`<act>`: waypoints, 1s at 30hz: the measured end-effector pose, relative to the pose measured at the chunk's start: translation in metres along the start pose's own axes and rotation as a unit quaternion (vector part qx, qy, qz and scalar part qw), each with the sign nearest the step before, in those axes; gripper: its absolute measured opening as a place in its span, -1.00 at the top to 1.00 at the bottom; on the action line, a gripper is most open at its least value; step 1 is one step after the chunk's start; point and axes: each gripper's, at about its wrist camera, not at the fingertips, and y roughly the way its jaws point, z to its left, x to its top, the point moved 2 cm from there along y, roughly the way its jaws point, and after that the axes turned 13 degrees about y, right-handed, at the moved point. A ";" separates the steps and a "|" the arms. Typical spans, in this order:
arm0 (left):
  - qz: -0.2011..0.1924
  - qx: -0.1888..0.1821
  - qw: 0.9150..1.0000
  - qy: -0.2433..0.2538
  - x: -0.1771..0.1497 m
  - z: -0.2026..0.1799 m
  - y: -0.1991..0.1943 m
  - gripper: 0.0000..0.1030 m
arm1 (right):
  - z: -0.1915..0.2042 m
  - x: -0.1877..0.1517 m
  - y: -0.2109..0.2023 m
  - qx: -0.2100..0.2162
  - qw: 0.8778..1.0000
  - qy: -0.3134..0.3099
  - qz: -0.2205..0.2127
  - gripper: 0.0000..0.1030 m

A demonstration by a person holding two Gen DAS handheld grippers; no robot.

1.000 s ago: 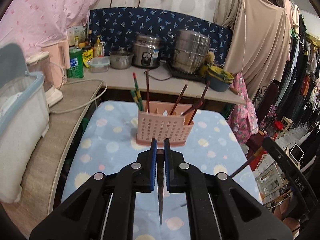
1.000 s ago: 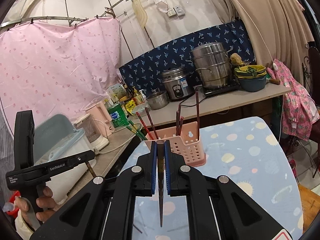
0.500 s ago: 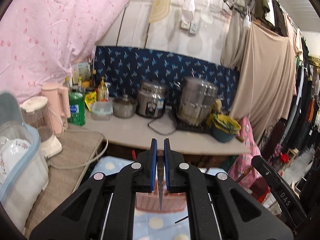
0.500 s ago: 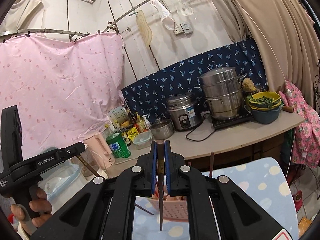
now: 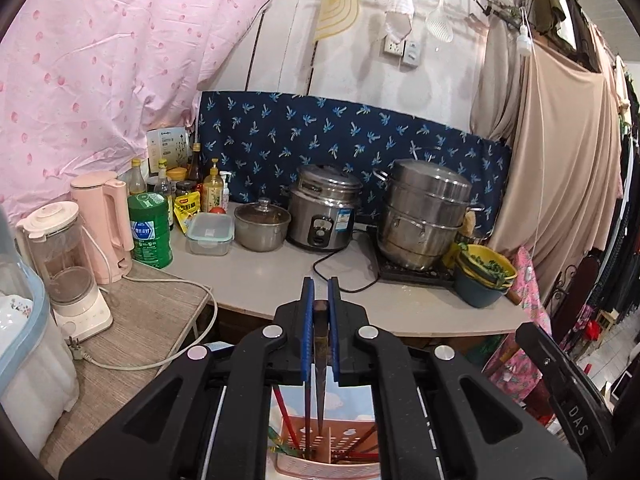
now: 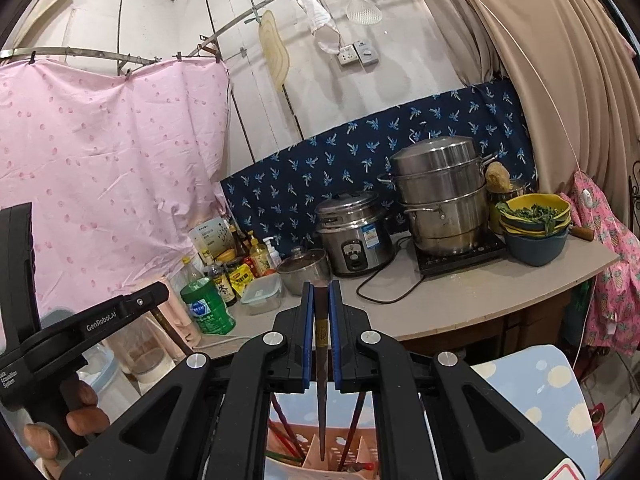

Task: Organize utensils
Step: 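Lift both dark brown chopsticks into the pink basket and open both tools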

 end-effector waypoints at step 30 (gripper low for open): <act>0.064 0.043 0.995 0.062 -0.099 -0.013 -0.020 -0.23 | -0.026 -0.083 -0.028 -0.035 0.997 -0.022 0.066 0.22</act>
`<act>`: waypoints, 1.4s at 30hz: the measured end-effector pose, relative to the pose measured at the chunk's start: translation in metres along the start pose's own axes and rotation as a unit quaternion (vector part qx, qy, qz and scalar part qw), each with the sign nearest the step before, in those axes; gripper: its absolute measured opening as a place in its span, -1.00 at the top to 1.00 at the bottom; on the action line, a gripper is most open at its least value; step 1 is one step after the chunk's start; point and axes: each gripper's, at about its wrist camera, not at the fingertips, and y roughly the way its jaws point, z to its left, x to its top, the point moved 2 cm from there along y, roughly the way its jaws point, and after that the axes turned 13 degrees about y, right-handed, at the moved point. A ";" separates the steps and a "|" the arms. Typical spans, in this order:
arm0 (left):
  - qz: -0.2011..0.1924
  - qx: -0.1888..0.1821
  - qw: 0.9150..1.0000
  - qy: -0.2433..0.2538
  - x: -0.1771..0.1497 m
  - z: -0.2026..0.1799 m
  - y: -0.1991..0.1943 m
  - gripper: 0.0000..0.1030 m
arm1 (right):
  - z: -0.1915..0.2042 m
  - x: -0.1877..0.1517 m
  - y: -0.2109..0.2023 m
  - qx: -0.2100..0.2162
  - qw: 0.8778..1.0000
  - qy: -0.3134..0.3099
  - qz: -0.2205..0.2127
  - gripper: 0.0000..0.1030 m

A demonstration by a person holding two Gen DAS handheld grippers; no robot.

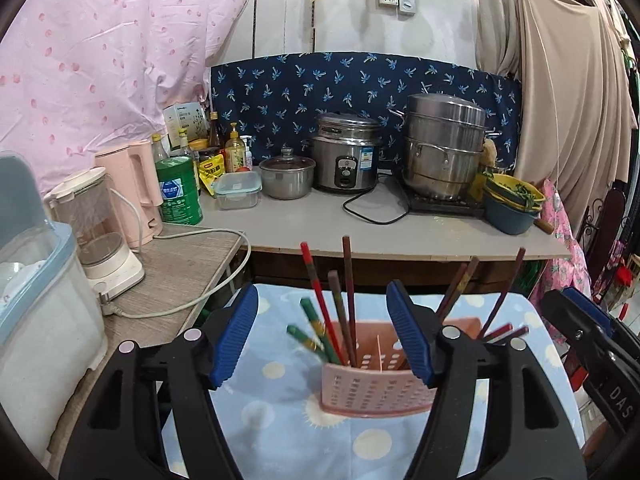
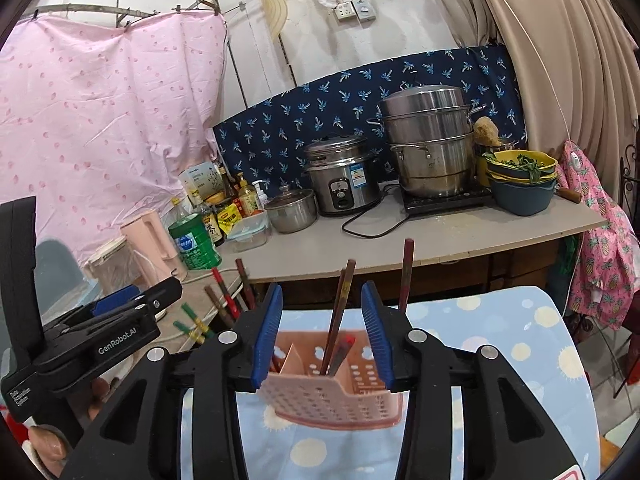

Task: Organize utensils

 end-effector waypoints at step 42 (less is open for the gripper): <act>0.120 0.018 0.993 0.011 -0.177 -0.015 -0.098 -0.47 | 0.000 -0.165 -0.130 -0.101 0.993 -0.027 0.049 -0.08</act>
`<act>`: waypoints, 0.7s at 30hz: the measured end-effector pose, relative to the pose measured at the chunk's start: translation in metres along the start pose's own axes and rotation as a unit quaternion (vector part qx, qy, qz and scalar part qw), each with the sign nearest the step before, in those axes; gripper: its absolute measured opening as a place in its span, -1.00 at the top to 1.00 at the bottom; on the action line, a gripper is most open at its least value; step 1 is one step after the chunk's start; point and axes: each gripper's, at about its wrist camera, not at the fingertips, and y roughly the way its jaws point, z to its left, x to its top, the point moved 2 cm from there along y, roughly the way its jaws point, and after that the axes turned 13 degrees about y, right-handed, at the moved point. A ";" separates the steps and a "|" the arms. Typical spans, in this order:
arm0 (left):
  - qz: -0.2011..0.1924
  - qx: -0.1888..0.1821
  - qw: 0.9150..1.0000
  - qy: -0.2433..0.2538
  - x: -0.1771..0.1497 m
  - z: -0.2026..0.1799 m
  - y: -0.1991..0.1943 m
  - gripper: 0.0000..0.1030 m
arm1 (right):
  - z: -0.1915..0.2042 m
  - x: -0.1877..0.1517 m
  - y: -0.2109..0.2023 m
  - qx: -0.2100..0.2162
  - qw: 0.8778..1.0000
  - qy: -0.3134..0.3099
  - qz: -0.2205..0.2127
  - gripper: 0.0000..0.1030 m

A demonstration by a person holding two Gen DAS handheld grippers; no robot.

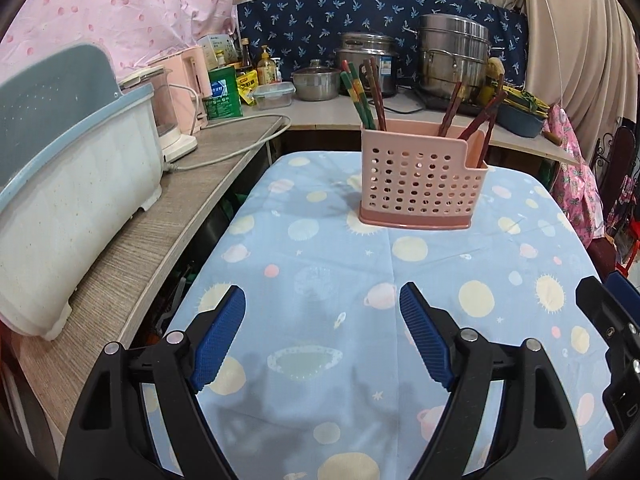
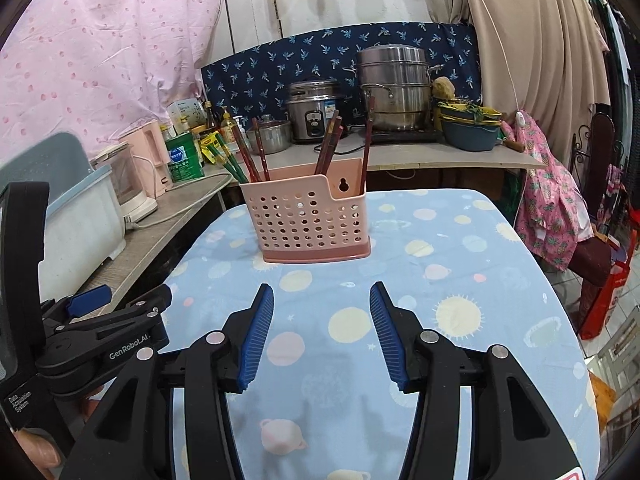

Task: Organize utensils

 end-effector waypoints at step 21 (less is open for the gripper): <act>0.015 -0.001 1.000 0.013 -0.010 -0.010 0.008 -0.70 | -0.014 -0.010 0.012 -0.023 1.000 0.015 0.010 -0.87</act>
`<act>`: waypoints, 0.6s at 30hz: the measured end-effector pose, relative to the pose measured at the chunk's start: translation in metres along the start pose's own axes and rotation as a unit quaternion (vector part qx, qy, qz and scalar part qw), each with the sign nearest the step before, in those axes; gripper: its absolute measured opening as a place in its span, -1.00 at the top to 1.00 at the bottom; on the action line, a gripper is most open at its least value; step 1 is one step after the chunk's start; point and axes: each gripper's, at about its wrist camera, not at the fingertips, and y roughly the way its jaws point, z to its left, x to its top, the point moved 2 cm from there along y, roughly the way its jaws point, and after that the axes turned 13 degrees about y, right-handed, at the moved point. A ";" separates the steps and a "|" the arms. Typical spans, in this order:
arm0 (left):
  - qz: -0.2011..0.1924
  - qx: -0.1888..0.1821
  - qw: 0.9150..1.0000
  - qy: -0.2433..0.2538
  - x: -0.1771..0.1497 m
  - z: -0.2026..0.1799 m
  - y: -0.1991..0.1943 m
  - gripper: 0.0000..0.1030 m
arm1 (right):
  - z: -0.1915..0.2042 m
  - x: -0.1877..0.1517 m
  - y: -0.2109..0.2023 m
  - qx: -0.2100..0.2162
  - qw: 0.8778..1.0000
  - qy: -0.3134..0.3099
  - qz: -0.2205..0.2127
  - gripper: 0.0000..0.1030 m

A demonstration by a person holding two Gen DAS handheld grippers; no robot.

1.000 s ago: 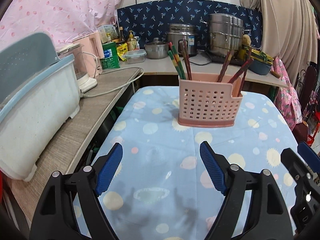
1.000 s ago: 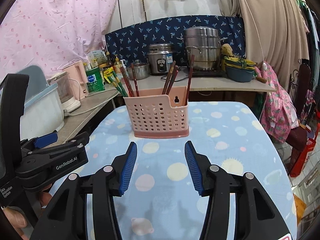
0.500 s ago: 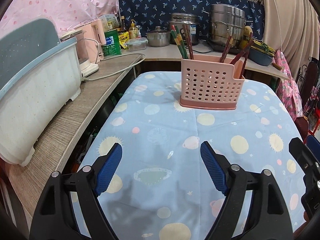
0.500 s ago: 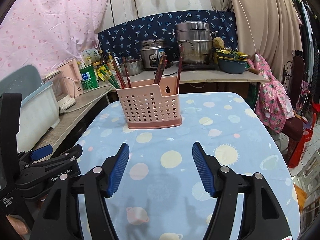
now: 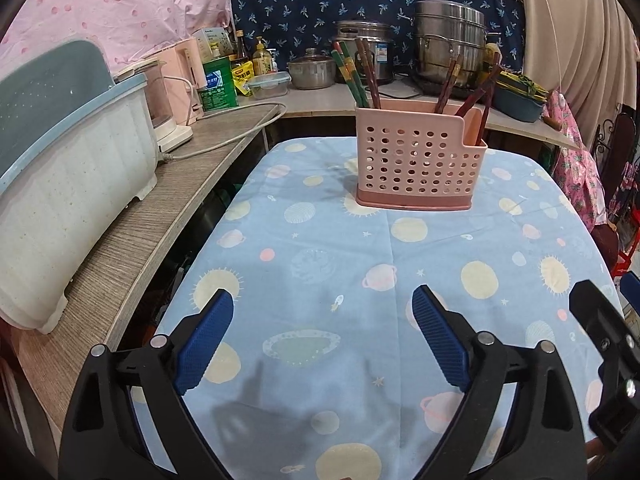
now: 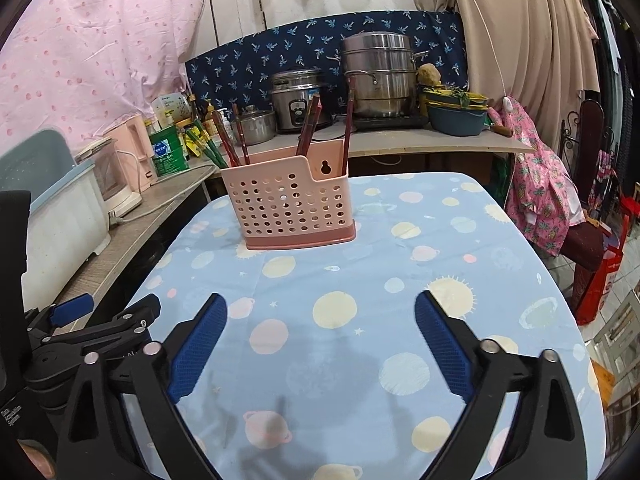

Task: Organize utensils

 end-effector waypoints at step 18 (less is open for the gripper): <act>0.013 -0.003 1.000 0.008 0.001 -0.006 0.010 -0.77 | 0.004 -0.004 0.008 -0.016 1.000 -0.018 0.000 -0.87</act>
